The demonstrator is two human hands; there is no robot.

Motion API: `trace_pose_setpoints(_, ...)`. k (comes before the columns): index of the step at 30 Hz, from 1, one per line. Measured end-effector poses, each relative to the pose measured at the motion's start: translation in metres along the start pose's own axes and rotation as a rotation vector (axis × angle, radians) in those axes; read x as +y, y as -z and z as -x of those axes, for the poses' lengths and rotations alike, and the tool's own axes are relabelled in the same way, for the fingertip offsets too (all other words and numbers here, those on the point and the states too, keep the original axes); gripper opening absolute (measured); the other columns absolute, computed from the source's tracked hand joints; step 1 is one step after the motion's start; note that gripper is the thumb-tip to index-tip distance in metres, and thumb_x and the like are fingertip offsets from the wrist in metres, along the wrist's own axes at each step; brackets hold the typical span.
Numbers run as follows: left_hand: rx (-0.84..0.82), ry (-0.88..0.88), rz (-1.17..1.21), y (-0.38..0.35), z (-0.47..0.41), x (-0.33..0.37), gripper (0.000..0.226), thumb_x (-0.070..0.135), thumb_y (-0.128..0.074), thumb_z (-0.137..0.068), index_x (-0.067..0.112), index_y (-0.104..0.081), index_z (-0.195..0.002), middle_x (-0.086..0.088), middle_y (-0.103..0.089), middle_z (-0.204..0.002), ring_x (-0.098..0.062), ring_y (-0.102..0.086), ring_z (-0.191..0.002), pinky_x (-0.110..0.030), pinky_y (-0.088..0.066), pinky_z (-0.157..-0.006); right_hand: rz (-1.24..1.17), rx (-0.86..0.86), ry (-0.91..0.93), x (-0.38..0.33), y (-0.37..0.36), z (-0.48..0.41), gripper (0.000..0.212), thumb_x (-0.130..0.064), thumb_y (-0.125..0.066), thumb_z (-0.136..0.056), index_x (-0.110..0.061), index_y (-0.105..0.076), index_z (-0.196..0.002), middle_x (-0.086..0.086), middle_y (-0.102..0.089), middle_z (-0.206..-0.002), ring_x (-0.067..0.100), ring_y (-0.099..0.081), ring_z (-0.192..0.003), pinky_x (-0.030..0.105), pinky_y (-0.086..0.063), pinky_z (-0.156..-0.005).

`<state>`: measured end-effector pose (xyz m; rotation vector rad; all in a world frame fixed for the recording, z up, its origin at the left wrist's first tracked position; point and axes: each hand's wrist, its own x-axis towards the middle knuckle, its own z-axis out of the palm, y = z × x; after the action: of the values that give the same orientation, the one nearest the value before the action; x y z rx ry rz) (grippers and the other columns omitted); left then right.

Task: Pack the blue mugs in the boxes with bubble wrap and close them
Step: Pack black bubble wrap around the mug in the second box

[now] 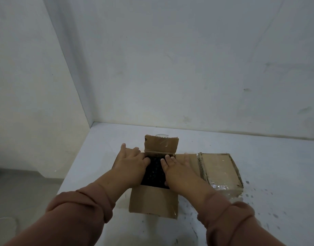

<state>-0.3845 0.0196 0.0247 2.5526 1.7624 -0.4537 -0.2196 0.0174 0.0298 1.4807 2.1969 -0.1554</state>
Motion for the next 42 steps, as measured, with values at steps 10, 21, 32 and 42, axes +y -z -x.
trace_pose_setpoints(10,0.059,-0.006,0.046,0.003,0.005,0.009,0.047,0.019,-0.045,-0.09,0.016,-0.042,-0.136,-0.005,-0.032,-0.151,-0.028,-0.005,-0.148,-0.061,0.006,-0.113,-0.005,-0.036,0.01,0.005,0.013,0.002,0.078,-0.026,-0.053,-0.091,-0.014,-0.004,-0.15,0.011,-0.004,-0.159,0.028,-0.01,-0.145,0.063,0.009,-0.11)
trace_pose_setpoints(21,-0.008,-0.023,0.081,0.01,-0.002,0.02,0.046,0.008,-0.046,-0.087,0.014,-0.041,-0.132,-0.005,-0.048,-0.134,-0.024,-0.044,-0.128,-0.065,0.01,-0.111,0.085,0.042,-0.033,0.0,-0.005,0.002,0.075,-0.031,-0.051,-0.09,-0.005,-0.011,-0.148,0.017,-0.025,-0.151,0.036,-0.002,-0.145,0.066,0.007,-0.109)
trace_pose_setpoints(32,-0.08,-0.081,0.102,0.013,-0.013,0.018,0.064,0.037,-0.066,-0.082,0.02,-0.037,-0.136,-0.004,-0.043,-0.142,-0.028,-0.044,-0.129,-0.063,0.007,-0.112,0.006,0.076,0.145,0.009,0.011,-0.004,0.066,-0.039,-0.063,-0.082,-0.014,-0.035,-0.136,0.012,-0.043,-0.132,0.032,-0.045,-0.121,0.054,-0.018,-0.111)
trace_pose_setpoints(42,-0.138,-0.106,0.182,0.015,-0.01,0.01,0.037,0.046,-0.058,-0.085,0.028,-0.052,-0.117,0.001,-0.038,-0.14,-0.024,-0.043,-0.128,-0.066,0.005,-0.111,-0.175,0.09,0.189,0.024,0.012,0.004,0.04,-0.041,-0.049,-0.09,-0.025,-0.05,-0.127,0.01,-0.044,-0.14,0.029,-0.041,-0.125,0.043,-0.024,-0.104)
